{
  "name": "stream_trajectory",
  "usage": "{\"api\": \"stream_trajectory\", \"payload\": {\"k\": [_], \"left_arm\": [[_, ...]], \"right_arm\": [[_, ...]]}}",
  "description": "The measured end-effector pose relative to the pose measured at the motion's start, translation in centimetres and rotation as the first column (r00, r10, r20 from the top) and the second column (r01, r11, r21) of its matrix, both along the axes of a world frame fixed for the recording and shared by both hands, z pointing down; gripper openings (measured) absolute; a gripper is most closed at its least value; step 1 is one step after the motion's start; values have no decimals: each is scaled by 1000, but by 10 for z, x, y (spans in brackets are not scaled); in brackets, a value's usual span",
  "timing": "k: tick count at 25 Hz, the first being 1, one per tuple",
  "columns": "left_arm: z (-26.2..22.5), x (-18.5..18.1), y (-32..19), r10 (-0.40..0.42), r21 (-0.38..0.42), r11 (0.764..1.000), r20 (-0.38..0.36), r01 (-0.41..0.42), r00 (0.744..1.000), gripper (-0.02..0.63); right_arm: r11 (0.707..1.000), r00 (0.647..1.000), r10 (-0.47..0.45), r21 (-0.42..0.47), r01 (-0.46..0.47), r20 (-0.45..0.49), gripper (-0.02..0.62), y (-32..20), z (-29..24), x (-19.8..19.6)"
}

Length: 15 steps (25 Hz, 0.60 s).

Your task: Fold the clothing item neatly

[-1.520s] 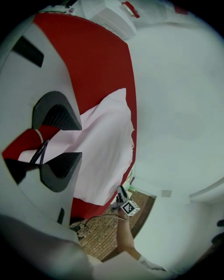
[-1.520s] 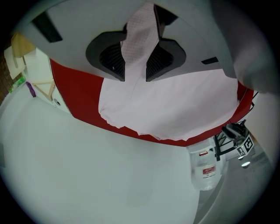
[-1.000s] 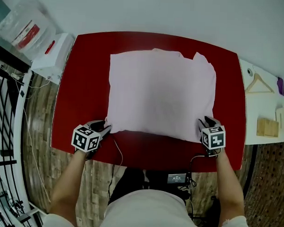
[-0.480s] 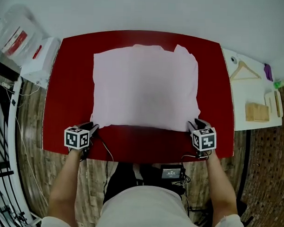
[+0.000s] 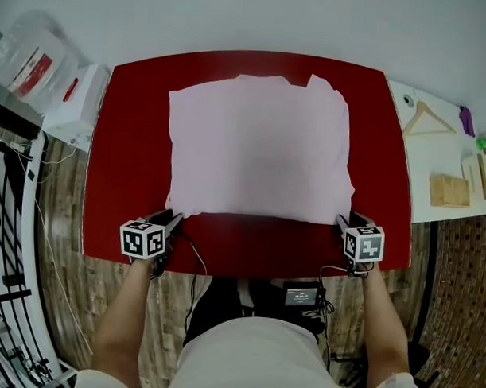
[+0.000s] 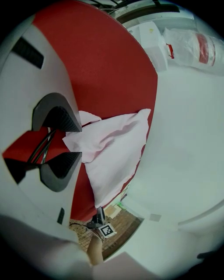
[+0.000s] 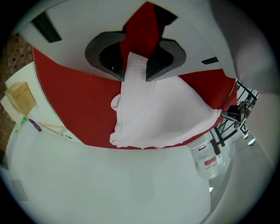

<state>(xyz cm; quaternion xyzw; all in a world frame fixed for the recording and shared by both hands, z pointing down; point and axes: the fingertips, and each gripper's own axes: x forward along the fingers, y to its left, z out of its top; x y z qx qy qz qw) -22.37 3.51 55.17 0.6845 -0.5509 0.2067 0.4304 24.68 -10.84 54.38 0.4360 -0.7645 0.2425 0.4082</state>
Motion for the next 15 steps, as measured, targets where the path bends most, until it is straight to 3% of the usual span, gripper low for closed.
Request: {"api": "stream_trajectory", "payload": {"k": [5,6,7,10,15], "left_arm": [[7,-10,-1,-59,-23,998,-4,58,998,128],[7,-13,-1,-71,-25,997,-5,71,997,112],[6,-15,-1,-84,-22,996,-11,84,996,71],[-2,-18,-2,-99,8,995,-29,99,995,27],[-22,-22,5,-137,71,987,-55,141,989,23]], "right_arm": [[997,998,61,-55,-61,-3,133,4,14,-1],[996,998,67,-64,-67,0,104,5,15,-1],[995,997,71,-68,-71,5,32,5,14,-1],[995,996,83,-67,-81,38,20,5,10,-1],[989,980,142,-65,-134,136,20,8,-6,14]]}}
